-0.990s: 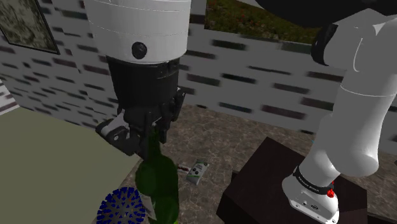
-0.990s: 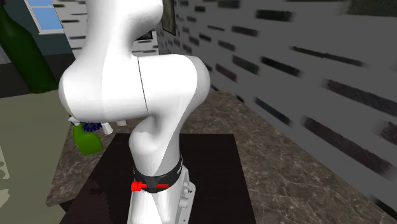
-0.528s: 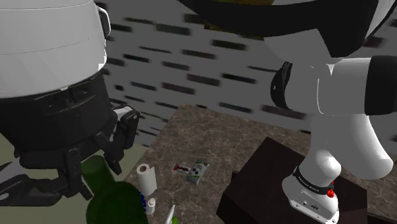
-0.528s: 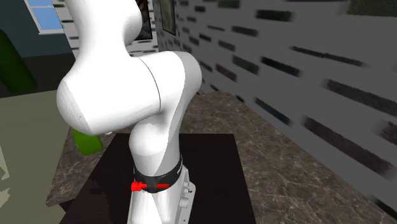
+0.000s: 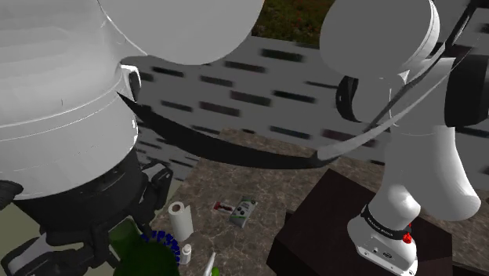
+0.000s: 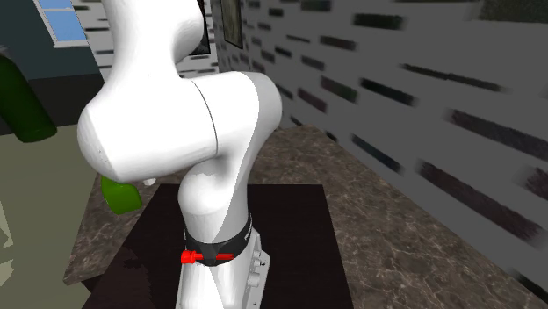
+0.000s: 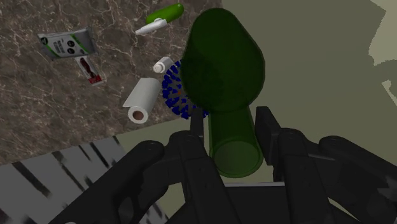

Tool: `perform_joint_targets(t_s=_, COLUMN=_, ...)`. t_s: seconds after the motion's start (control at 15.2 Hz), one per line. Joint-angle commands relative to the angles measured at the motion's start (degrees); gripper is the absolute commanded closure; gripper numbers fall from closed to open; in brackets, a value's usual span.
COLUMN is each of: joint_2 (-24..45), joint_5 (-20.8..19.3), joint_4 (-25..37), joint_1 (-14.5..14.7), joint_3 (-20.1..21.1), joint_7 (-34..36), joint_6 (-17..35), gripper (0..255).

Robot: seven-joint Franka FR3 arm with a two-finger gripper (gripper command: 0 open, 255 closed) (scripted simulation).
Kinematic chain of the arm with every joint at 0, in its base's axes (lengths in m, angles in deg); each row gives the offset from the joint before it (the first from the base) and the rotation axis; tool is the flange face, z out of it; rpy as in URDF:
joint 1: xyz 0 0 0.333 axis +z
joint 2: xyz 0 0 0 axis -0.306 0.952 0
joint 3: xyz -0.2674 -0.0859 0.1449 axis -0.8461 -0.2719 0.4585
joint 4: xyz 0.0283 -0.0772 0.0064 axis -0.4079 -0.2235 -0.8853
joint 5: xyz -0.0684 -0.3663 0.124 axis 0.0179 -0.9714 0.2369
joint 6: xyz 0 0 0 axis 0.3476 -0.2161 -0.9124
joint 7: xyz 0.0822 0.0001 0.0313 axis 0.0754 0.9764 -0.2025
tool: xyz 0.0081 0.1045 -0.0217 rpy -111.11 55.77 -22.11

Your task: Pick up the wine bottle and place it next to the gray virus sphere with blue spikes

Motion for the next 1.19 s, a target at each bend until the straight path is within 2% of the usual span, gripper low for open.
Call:
perform_joint_targets(t_s=0.0, joint_2=-1.06, joint_5=0.7, joint_4=-3.73, joint_1=-1.75, joint_3=0.47, joint_7=0.53, joint_6=2.4, gripper=255)
perform_joint_targets(t_s=0.53, joint_2=-2.73, joint_5=1.73, joint_4=-13.41, joint_1=-5.59, joint_3=1.16, joint_7=1.99, joint_6=9.69, gripper=255)
perform_joint_targets(t_s=1.12, joint_2=-3.01, joint_5=1.57, joint_4=-21.33, joint_1=-7.97, joint_3=1.15, joint_7=3.5, joint_6=16.67, gripper=255)
